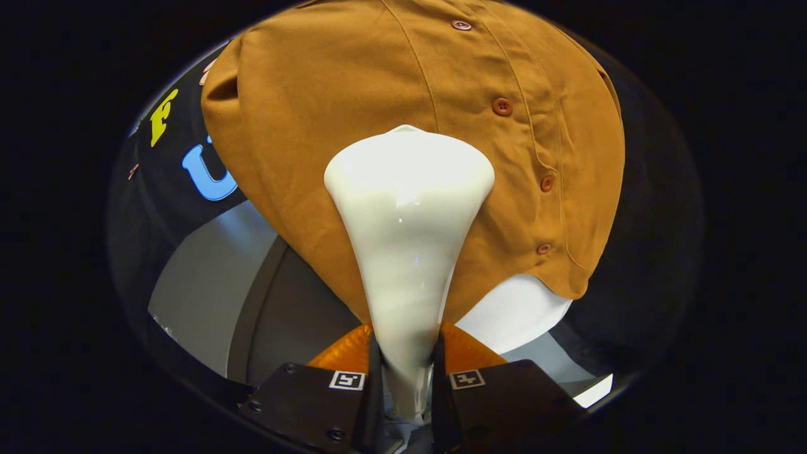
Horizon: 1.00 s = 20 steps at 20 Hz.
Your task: Iron the clothes twice with a garment steamer, once on the left side and once on the right side.
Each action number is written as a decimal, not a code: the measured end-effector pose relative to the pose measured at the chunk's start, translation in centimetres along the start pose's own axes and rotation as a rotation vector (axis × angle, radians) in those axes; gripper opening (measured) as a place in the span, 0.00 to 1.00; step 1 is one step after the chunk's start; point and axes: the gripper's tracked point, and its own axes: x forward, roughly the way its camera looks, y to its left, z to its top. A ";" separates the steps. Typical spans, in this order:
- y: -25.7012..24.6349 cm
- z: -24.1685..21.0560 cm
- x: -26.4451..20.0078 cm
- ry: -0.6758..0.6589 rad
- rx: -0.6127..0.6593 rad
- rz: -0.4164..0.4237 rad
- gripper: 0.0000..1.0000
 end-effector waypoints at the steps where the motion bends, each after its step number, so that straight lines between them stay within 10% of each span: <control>1: -0.1 -0.2 -0.3 0.002 0.005 -0.008 0.34; 20: -4.7 17.3 -11.7 -0.480 0.011 -0.103 0.33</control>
